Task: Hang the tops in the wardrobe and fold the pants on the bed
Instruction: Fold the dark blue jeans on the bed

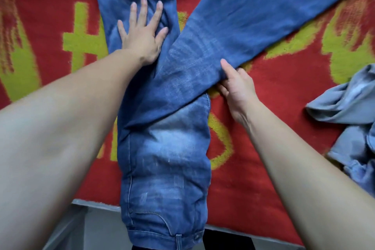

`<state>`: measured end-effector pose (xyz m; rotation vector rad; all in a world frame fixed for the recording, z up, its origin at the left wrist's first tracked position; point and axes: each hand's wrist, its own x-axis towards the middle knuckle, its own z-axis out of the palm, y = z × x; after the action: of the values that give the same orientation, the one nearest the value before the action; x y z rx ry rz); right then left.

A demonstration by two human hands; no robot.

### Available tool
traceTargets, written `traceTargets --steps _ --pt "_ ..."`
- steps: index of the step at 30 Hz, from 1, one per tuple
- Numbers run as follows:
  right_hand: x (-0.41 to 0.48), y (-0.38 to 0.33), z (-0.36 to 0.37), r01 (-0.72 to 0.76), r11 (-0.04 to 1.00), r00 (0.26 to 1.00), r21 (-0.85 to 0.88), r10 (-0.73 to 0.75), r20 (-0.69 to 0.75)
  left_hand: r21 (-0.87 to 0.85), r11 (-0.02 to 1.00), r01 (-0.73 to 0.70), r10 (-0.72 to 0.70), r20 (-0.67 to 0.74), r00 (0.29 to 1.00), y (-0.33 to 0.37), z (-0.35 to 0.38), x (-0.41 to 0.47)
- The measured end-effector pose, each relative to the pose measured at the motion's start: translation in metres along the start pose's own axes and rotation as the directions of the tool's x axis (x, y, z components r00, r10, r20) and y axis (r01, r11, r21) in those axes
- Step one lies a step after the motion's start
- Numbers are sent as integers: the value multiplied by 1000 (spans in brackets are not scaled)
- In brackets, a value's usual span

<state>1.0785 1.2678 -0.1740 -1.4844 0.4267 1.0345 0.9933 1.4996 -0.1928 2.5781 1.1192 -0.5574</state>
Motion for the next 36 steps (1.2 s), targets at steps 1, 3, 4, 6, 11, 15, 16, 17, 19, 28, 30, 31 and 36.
traceTargets --steps 1,3,4,6,11,15,16,17,19,28,30,31,36 --pt "0 1 0 5 1000 1000 -13 -5 1 0 1000 -1 1 -4 1000 0 1 0" --pt "2 3 -1 32 999 999 -43 -32 -4 -9 1000 -10 10 -11 1000 -1 2 1" --pt "3 4 -1 47 997 999 -59 -48 -6 -12 1000 -16 16 -12 1000 -2 2 3" --pt "4 6 -1 87 986 995 -143 -92 -30 -17 1000 -23 23 2 1000 -2 -1 6" --pt "-6 -6 6 153 885 985 -440 -171 0 -80 996 -40 46 83 995 -2 -19 2" --pt "-18 -54 -9 323 882 910 -343 -390 -145 -124 986 -109 101 -65 993 -5 -31 -26" --pt "-23 -65 -18 343 906 886 -247 -399 -237 -119 987 -113 95 -149 984 -6 -28 -39" --pt "-29 -73 -28 364 925 872 -114 -381 -307 -148 984 -95 62 -212 975 -6 -23 -55" --pt "-45 -80 -38 361 919 905 160 -304 -296 -289 957 -35 -17 -174 985 2 -14 -89" --pt "-92 -75 -21 110 902 993 416 -116 -11 -540 841 32 -43 -8 999 34 10 -109" --pt "-92 -75 -20 67 880 995 471 -95 36 -476 865 -157 146 -59 987 34 21 -114" --pt "-90 -74 -19 65 876 994 478 -99 46 -335 908 -252 249 -53 967 33 28 -119" --pt "-85 -67 -16 171 896 981 410 -195 17 64 981 -185 192 -122 974 -3 47 -125"
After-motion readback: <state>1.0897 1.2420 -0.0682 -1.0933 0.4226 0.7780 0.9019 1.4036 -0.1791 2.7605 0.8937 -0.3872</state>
